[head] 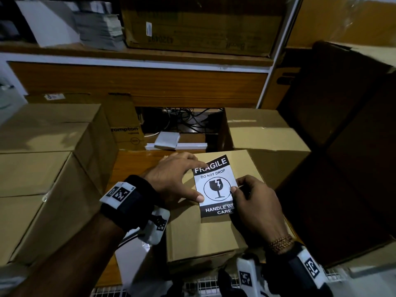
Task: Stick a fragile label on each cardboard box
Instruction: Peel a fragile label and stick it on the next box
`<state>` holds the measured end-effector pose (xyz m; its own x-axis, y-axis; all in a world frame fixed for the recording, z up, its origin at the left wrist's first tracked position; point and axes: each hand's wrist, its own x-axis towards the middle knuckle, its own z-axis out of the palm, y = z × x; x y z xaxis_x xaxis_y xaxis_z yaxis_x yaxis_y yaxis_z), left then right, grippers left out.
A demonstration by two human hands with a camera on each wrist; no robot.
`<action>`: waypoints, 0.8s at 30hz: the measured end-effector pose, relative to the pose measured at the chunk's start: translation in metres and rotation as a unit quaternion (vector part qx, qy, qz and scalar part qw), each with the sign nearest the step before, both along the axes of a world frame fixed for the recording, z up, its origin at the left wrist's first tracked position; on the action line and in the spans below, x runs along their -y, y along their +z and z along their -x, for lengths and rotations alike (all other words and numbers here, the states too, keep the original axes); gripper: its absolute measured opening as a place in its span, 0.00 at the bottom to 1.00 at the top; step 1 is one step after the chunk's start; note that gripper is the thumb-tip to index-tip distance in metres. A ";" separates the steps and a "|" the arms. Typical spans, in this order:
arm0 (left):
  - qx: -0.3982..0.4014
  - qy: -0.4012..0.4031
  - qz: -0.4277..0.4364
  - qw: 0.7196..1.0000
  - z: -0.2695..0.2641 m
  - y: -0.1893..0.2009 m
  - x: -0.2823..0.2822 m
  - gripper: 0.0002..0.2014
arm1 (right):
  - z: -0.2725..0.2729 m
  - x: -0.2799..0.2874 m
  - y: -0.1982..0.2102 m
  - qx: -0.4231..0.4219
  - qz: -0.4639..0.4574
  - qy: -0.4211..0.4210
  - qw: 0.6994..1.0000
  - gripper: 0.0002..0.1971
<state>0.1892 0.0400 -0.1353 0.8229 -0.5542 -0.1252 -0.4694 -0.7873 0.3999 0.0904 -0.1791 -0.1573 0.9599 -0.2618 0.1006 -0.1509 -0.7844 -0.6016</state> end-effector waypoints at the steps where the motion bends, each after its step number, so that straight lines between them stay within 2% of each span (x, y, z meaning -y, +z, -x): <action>1: 0.000 0.001 -0.004 1.000 0.000 0.000 0.001 0.47 | 0.000 -0.001 -0.001 0.002 -0.001 -0.002 1.000 0.05; 9: 0.003 -0.001 0.001 1.000 -0.001 -0.002 -0.001 0.46 | 0.000 -0.002 0.000 0.021 0.018 -0.007 1.000 0.05; 17: -0.002 0.006 -0.010 1.000 -0.001 -0.001 0.000 0.48 | -0.002 -0.001 0.003 -0.001 0.023 -0.002 1.000 0.04; 24: 0.010 0.005 -0.028 1.000 0.000 0.001 0.002 0.53 | -0.001 -0.001 0.003 -0.008 0.015 -0.002 1.000 0.04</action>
